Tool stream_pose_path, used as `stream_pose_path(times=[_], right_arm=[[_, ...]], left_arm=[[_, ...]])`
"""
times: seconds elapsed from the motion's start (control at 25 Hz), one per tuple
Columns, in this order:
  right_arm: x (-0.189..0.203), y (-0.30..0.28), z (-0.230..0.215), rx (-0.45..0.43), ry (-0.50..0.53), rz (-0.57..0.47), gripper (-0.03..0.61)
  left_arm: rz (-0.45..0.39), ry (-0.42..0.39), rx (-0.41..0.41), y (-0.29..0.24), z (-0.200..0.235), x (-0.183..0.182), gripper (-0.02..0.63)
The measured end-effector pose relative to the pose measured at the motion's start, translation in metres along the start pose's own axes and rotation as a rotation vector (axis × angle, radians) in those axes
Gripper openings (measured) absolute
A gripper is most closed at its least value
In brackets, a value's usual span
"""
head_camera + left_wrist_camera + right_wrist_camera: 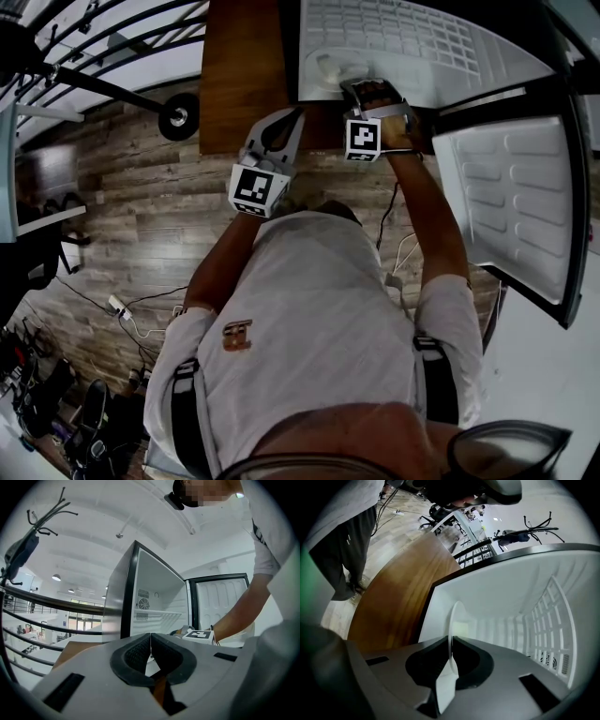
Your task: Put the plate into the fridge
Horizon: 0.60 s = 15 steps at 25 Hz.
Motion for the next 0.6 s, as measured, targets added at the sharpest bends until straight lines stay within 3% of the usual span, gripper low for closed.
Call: stream_pose_path(times=[0.6], right_arm=[[-0.0005, -0.0105, 0.0018, -0.157, -0.054, -0.085, 0.041]], left_arm=[[0.032, -0.015, 0.000, -0.0043, -0.0011, 0.0053, 0.020]])
Point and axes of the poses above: the fingertips, and each gripper's own axes: y backward along the fingers, z to its left, x out of its underside, the point moved 6 cm from there along y, backward along the fingers, and after that the axes turned 4 degrees about z, right-handed, at the moved point
